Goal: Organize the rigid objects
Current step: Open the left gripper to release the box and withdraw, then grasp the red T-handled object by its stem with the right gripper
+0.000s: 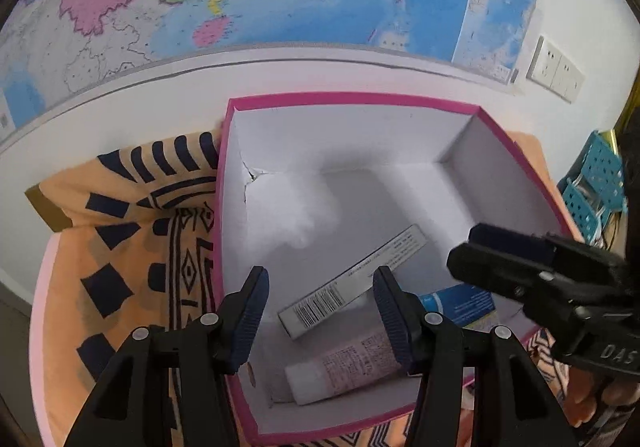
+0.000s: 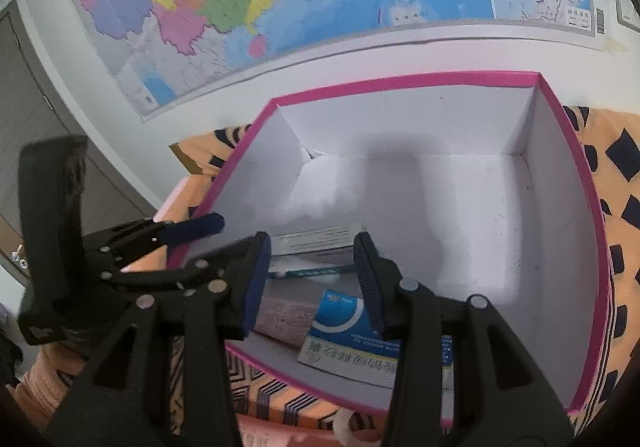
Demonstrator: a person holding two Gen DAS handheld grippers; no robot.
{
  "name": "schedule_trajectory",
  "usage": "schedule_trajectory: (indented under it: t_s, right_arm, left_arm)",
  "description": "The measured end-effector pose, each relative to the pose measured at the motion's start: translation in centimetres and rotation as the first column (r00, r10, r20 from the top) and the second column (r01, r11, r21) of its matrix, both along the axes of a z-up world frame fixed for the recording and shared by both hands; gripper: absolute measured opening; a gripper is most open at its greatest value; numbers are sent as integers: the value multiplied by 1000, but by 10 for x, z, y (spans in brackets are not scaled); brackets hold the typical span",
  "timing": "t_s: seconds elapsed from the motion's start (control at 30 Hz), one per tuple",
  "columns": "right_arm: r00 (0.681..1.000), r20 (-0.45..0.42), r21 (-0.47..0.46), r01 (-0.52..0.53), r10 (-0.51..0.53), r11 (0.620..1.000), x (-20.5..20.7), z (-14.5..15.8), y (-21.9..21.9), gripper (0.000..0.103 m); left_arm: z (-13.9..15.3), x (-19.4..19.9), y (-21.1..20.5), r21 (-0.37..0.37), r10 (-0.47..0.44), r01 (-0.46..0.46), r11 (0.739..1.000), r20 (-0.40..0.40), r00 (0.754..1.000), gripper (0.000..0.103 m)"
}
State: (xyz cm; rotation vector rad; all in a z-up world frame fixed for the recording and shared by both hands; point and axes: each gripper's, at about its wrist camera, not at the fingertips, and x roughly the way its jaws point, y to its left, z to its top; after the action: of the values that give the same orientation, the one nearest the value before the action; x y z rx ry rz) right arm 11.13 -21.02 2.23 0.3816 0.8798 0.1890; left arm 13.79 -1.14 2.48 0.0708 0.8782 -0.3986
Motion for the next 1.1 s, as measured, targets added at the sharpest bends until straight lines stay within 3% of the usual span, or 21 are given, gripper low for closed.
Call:
schedule_trajectory:
  t_s: [0.17, 0.27, 0.53, 0.73, 1.1]
  right_arm:
    - [1000, 9, 3, 0, 0, 1000, -11, -2, -5, 46]
    - [1000, 21, -4, 9, -8, 1000, -21, 1, -8, 46]
    - [995, 94, -3, -14, 14, 1000, -61, 18, -10, 48]
    - [989, 144, -18, -35, 37, 999, -93, 33, -8, 52]
    - [999, 48, -30, 11, -9, 999, -150, 8, -22, 52]
  left_arm:
    - [5, -16, 5, -24, -12, 13, 1000, 41, 999, 58]
    - [8, -28, 10, -57, -21, 25, 998, 62, 998, 66]
    - [19, -67, 19, -133, -66, 82, 988, 118, 991, 73]
    - [19, -100, 20, -168, -110, 131, 977, 130, 985, 74]
    - [-12, -151, -16, -164, -270, 276, 947, 57, 961, 74]
